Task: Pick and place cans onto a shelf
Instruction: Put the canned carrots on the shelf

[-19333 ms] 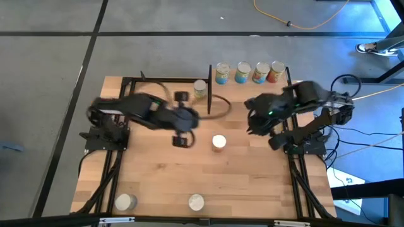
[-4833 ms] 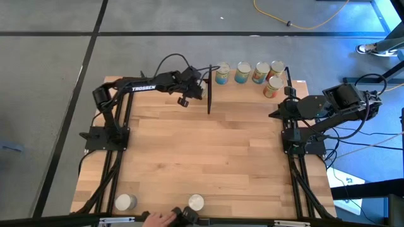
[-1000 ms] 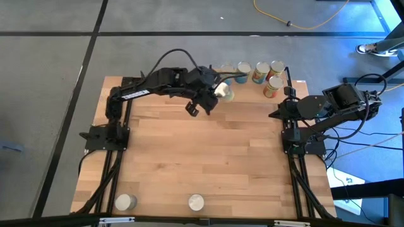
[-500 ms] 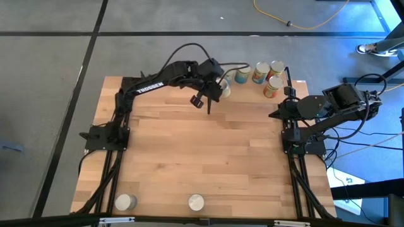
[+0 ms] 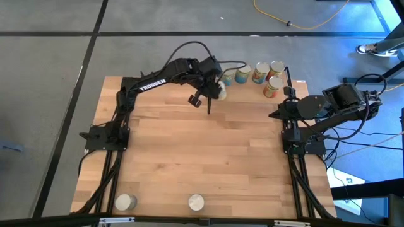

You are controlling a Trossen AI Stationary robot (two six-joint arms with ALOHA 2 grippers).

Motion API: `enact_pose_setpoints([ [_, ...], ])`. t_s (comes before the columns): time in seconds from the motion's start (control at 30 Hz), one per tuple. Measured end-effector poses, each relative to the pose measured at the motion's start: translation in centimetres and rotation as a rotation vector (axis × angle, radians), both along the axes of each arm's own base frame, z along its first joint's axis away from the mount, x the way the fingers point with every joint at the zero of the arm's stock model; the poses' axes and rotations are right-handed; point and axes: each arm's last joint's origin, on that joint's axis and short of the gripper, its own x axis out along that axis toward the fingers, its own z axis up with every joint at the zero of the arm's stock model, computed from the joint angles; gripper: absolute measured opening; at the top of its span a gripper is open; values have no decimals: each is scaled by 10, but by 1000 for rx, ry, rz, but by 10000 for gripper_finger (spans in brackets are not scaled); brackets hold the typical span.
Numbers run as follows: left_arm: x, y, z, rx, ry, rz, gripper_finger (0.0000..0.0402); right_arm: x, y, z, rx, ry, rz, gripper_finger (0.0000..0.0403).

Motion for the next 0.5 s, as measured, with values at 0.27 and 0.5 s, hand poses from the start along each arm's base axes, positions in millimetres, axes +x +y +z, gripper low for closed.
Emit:
enact_pose_setpoints([
  [0.27,13,3,-18,42,51,16,0,0,0,0,0,0,1,9],
  [0.5,14,-2,-19,61,63,11,0,0,0,0,0,0,1,9],
])
